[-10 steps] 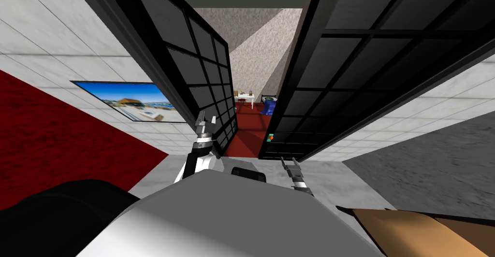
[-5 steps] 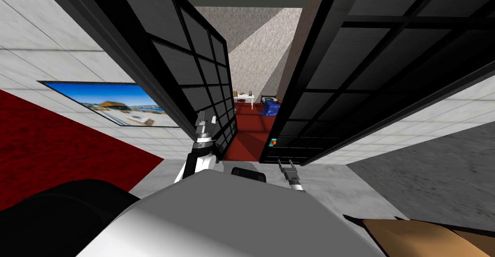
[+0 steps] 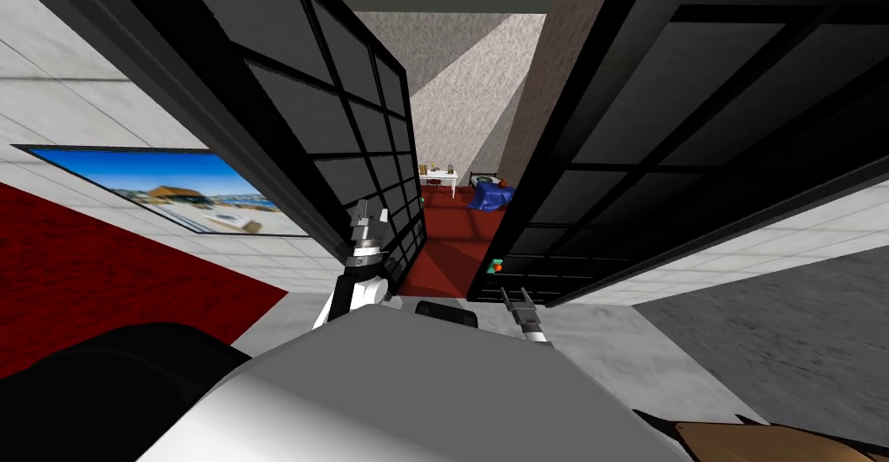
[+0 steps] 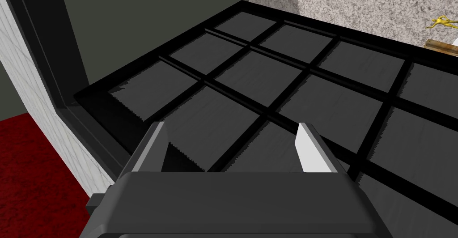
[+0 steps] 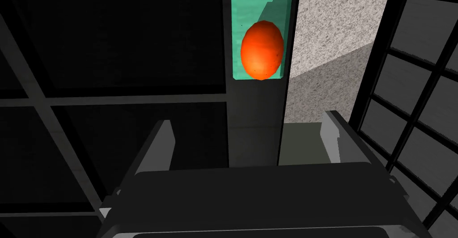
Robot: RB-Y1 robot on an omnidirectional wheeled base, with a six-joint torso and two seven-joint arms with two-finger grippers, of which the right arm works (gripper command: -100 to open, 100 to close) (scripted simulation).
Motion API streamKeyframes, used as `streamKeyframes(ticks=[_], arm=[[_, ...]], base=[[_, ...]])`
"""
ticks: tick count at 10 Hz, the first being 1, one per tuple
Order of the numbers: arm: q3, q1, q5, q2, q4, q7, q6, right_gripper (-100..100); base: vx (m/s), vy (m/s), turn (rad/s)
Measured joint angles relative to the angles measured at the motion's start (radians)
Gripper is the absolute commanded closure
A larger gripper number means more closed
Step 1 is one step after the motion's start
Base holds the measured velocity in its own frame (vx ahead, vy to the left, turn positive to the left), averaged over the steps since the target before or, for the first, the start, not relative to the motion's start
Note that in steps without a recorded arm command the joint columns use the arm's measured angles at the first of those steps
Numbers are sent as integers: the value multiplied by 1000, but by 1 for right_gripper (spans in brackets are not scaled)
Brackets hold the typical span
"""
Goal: Push the door open
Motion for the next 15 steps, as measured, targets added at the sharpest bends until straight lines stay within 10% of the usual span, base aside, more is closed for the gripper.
streamKeyframes(ticks=[5, 6, 15], arm=[[1, -33, -8, 37, 24, 20, 27, -100], [1, -35, -8, 38, 25, 20, 27, 100], [25, -24, -48, 32, 32, -45, 34, 100]], base=[[161, 19, 20], [0, 0, 0], [6, 1, 23]])
